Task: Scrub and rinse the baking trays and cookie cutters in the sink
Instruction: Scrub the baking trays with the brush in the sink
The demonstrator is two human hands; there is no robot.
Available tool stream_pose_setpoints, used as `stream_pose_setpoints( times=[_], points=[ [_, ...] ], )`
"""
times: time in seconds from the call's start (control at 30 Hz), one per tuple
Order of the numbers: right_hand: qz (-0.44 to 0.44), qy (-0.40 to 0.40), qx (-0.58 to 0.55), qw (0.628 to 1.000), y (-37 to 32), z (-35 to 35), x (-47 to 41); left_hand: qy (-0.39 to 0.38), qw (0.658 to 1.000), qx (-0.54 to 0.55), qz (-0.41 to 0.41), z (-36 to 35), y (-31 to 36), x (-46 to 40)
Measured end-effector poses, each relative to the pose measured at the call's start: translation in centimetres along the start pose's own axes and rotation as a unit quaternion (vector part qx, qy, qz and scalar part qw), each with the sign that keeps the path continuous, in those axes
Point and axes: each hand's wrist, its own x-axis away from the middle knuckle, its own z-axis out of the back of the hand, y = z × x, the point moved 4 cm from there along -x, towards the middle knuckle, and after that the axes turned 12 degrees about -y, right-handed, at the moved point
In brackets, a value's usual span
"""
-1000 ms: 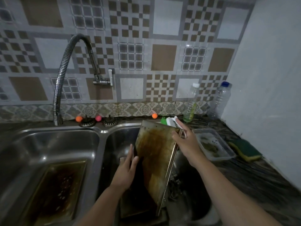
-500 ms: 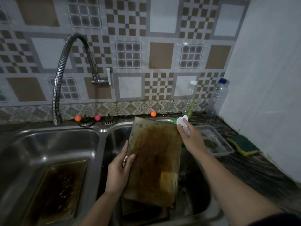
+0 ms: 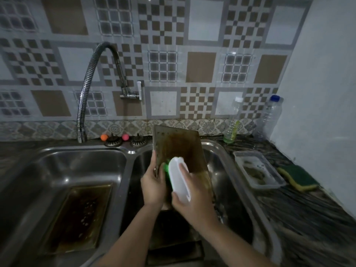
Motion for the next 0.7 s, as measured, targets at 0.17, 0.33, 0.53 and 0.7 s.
stream_pose_setpoints(
  times=[0.17,0.33,0.53,0.7],
  points=[
    [-0.019,0.071,0.007,0.997,0.5,2.9,-4.2,-0.049,0.998,-0.002,-0.04,-1.1,1.3,0.4],
    [-0.036,0.039,0.012,0.998,-0.1,6.0,-9.1,-0.013,0.998,-0.005,-0.056,-1.8,2.4,-0.1],
    [0.041,0.012,-0.064,0.997,0.9,0.9,0.2,0.042,0.998,-0.036,-0.036,0.3,1.8,-0.5],
    [-0.071,0.082,-0.091,0.99,3.3,7.8,-9.1,-0.003,0.997,-0.047,-0.069,-3.6,3.6,1.3]
  ],
)
